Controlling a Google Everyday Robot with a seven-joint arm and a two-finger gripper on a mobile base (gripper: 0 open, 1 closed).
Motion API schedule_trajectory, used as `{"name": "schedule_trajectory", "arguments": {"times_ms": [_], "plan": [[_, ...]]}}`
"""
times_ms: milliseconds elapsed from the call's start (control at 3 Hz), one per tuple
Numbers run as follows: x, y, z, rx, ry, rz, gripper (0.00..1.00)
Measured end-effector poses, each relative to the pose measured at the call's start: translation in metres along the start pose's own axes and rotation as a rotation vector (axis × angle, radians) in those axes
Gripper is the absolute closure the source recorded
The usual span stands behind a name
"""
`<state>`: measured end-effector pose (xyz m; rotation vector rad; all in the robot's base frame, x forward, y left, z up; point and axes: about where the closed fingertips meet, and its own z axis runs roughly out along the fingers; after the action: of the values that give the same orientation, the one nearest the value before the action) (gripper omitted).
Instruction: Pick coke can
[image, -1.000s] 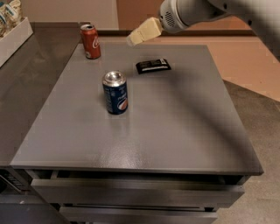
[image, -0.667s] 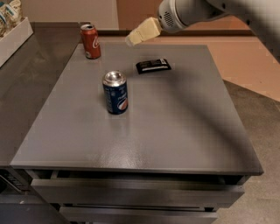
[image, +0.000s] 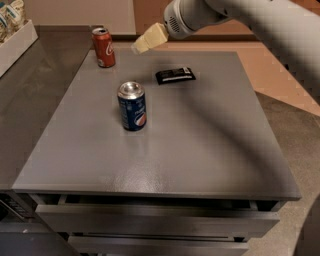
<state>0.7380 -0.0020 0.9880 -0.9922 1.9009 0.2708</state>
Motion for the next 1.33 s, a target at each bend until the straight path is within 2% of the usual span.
{"name": "schedule_trajectory", "arguments": {"times_ms": [667,1000,1333], "plan": [[0.006,-0.009,0.064,0.001,0.004,0.014,0.0],[0.017,-0.009,0.091,-0.003,-0.036,0.06,0.0],[0.018,-0.004,0.11,-0.011,-0.13,0.1,0.0]]}}
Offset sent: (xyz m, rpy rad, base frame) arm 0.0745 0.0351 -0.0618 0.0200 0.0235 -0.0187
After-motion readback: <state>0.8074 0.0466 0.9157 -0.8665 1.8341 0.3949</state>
